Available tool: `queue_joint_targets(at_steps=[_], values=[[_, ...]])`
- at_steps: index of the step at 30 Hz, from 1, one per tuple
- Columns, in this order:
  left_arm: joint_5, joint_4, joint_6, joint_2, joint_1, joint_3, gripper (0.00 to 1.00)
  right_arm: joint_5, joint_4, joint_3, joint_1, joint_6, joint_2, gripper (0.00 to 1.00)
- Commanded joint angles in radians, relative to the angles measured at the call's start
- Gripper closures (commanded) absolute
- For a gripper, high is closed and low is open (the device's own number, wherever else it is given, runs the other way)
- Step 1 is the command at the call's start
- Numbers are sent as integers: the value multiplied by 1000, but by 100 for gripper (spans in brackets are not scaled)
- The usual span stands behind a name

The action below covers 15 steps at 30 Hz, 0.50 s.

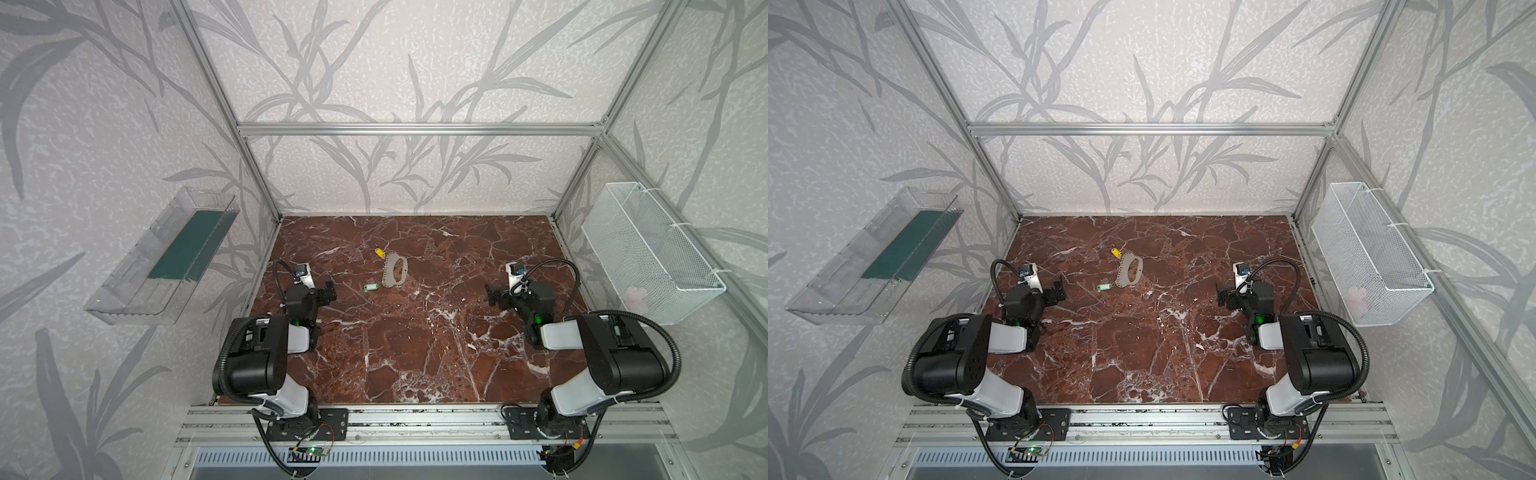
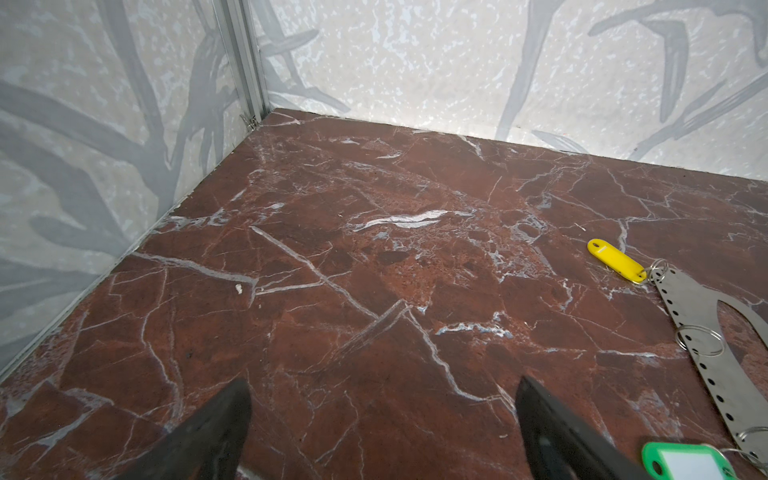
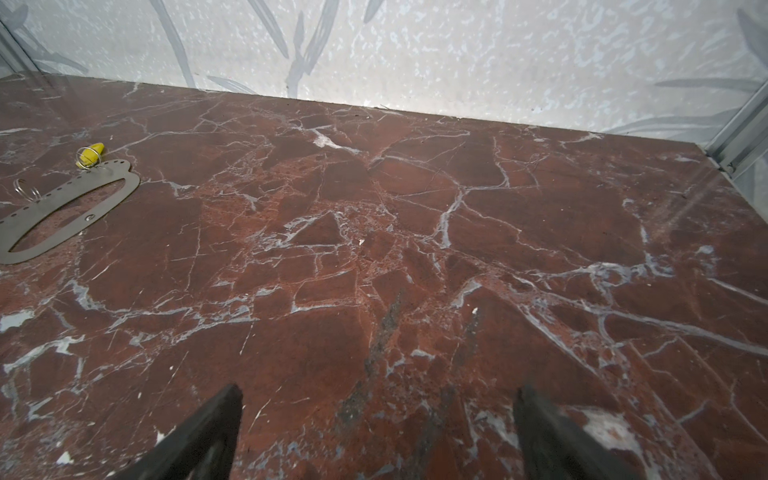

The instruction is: Put the keys on the keyring

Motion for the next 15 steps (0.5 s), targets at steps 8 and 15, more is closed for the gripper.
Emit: queue_joint_targets(at_steps=[8, 15], values=[[9, 9, 8, 1, -1, 17, 1, 12, 44, 19, -1, -14, 8, 1], [9, 9, 9, 1, -2, 17, 1, 13, 40, 20, -1, -17, 8, 1]])
